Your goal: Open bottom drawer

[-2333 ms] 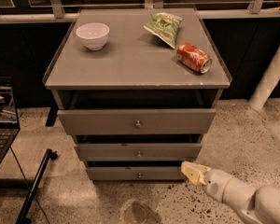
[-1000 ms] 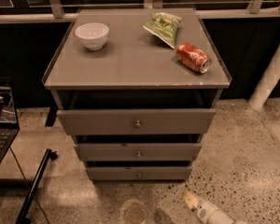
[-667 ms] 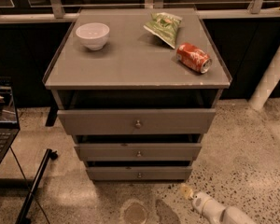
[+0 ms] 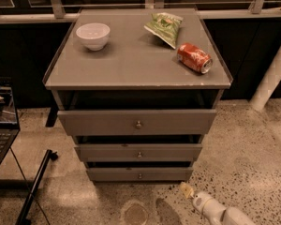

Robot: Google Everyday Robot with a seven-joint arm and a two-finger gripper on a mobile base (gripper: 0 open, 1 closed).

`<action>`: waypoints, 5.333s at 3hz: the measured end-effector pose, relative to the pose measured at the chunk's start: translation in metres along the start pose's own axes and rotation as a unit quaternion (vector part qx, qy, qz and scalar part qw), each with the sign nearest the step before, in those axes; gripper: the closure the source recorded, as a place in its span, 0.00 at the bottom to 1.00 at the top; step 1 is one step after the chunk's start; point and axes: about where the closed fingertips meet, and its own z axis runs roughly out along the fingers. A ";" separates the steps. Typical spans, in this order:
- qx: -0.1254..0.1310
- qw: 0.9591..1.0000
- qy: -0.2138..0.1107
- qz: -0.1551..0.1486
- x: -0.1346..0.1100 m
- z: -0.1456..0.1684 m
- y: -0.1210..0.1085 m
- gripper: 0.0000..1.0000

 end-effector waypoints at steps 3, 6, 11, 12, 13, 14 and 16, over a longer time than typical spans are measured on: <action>-0.042 0.999 -0.018 -0.010 -0.061 0.094 -0.019 1.00; -0.029 0.999 -0.023 0.004 -0.065 0.113 -0.036 1.00; 0.056 0.998 -0.030 0.016 -0.080 0.164 -0.076 1.00; 0.056 0.998 -0.030 0.016 -0.081 0.164 -0.076 1.00; 0.083 0.996 -0.007 0.016 -0.072 0.167 -0.085 1.00; 0.102 0.994 0.011 0.029 -0.063 0.165 -0.094 1.00; 0.114 0.991 0.036 0.056 -0.051 0.166 -0.087 1.00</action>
Offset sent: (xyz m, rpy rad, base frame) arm 0.1185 -0.0044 -0.0231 0.0549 -0.0937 0.0371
